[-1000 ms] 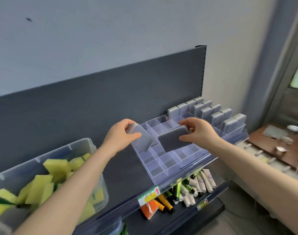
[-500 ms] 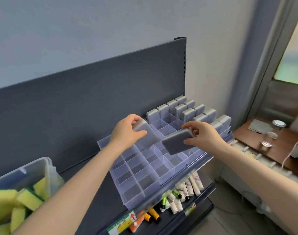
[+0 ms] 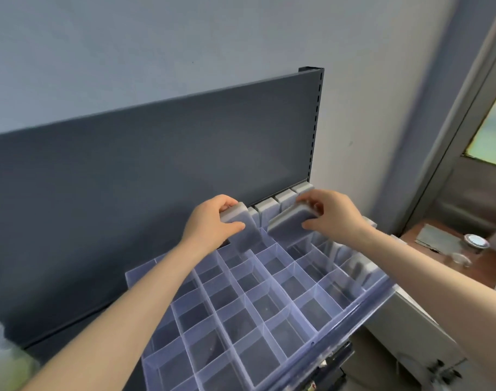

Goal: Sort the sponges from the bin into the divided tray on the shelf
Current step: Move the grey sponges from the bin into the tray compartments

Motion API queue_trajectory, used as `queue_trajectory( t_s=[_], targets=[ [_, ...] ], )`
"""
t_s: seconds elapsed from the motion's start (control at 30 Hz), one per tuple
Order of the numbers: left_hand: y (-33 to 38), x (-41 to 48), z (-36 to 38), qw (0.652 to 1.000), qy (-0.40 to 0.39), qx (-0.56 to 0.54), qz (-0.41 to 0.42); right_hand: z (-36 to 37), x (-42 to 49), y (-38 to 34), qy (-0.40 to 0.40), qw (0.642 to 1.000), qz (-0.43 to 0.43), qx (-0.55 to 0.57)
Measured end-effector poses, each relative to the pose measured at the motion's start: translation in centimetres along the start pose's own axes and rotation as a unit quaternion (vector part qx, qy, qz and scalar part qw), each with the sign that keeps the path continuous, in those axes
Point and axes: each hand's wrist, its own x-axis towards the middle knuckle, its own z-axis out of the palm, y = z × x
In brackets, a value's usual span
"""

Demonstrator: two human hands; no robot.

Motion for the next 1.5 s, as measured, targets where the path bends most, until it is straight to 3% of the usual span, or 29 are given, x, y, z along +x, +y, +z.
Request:
queue_trajectory(
  t_s=[0.3, 0.87, 1.17, 1.5],
  targets=[
    [0.3, 2.7, 1.6, 1.000, 0.002, 0.016, -0.011, 0.8, 6.5, 1.3, -0.063, 0.993, -0.081, -0.065],
    [0.9, 2.4, 5.6, 0.992, 0.034, 0.064, -0.099, 3.2, 11.5, 3.6, -0.195, 0.934, -0.262, -0.145],
    [1.7, 2.6, 7.6, 0.982, 0.014, 0.174, -0.068, 4.1, 11.4, 3.3, -0.227, 0.909, -0.293, -0.189],
    [1.3, 2.6, 8.8, 0.969, 0.008, 0.229, -0.087, 6.0, 10.2, 3.3, -0.206, 0.916, -0.272, -0.211]
  ],
)
